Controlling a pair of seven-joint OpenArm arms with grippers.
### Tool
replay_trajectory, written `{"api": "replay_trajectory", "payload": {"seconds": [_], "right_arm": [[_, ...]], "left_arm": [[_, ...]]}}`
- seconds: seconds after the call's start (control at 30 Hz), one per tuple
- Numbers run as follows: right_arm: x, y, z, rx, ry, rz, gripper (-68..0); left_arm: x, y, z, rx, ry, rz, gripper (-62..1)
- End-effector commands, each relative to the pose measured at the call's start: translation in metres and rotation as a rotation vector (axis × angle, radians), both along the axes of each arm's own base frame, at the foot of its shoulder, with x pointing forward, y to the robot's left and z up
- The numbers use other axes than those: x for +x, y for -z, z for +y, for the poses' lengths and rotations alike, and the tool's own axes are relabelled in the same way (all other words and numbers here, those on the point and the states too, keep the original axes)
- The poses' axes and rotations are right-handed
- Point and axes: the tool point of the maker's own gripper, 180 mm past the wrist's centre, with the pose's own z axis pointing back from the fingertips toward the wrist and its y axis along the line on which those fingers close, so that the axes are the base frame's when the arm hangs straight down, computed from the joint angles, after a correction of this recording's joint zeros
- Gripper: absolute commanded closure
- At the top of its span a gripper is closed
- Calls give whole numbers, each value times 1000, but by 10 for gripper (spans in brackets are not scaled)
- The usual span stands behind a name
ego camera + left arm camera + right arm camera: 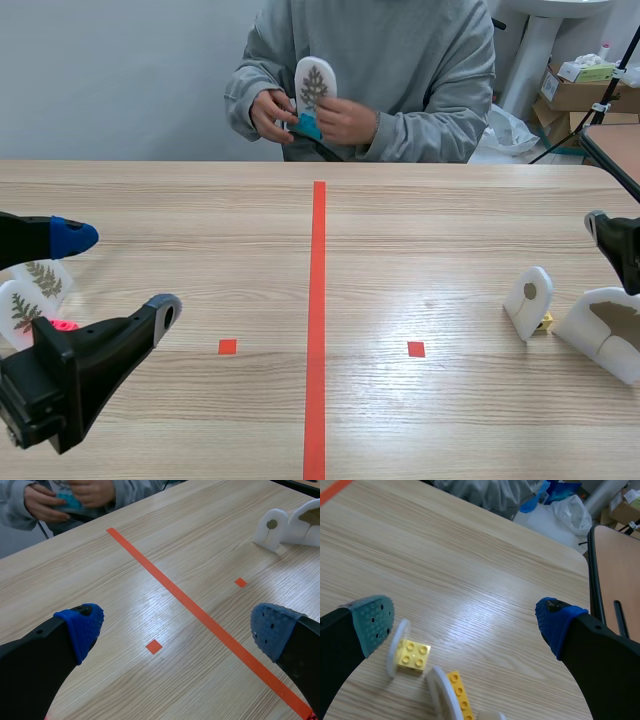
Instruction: Do the leaf sorting experiment
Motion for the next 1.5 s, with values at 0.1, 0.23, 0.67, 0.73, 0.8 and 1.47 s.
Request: {"api": "replay_trajectory", "payload": {"seconds": [0.1,0.23,0.67,0.73,0.8,1.47], "right_arm": [[-2,-15,31,107,-163,-12,-578],[-23,5,73,100,-382,120,-578],[-11,10,90,36,-391,130,-578],[-5,11,82,41,-316,124,-578],[1,11,74,43,-251,114,-578],[9,-2,69,66,-204,31,-578]], "left_arm": [[0,-6,-2,-24,1,-18,-623],[0,-6,-2,-17,8,-17,-623],[0,-5,-2,-15,8,-16,-623],[0,-5,-1,-15,7,-17,-623],[0,-5,-1,-15,5,-17,-623],[0,-5,-1,-15,5,-17,-623]]}}
